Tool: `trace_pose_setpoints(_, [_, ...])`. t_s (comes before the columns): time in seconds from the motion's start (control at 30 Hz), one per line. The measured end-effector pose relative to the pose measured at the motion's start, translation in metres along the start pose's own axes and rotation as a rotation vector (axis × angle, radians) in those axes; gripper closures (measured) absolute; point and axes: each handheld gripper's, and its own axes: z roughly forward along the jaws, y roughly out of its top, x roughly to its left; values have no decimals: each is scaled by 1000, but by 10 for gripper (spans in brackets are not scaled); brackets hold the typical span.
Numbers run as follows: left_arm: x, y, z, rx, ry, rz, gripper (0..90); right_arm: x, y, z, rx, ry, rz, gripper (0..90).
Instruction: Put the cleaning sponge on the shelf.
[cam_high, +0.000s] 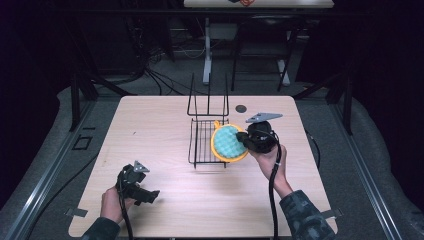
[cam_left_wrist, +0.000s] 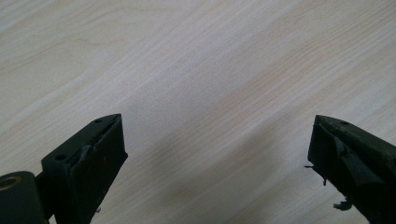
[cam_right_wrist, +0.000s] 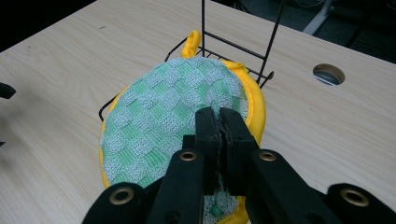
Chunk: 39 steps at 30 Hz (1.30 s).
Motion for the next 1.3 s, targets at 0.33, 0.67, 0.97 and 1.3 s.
trace_pose_setpoints(0.33, [0, 0, 0, 4, 1, 2, 40, 5, 3, 17, 27, 11, 5, 870])
trace_pose_setpoints(0.67, [0, 0, 0, 4, 1, 2, 40, 5, 3, 31, 36, 14, 27, 870])
trace_pose_setpoints(0.97, [1, 0, 0, 3, -6, 3, 41, 8, 2, 46, 45, 8, 37, 869])
trace_pose_setpoints(1.3, [3, -1, -2, -13, -21, -4, 31, 11, -1, 60, 35, 6, 79, 869])
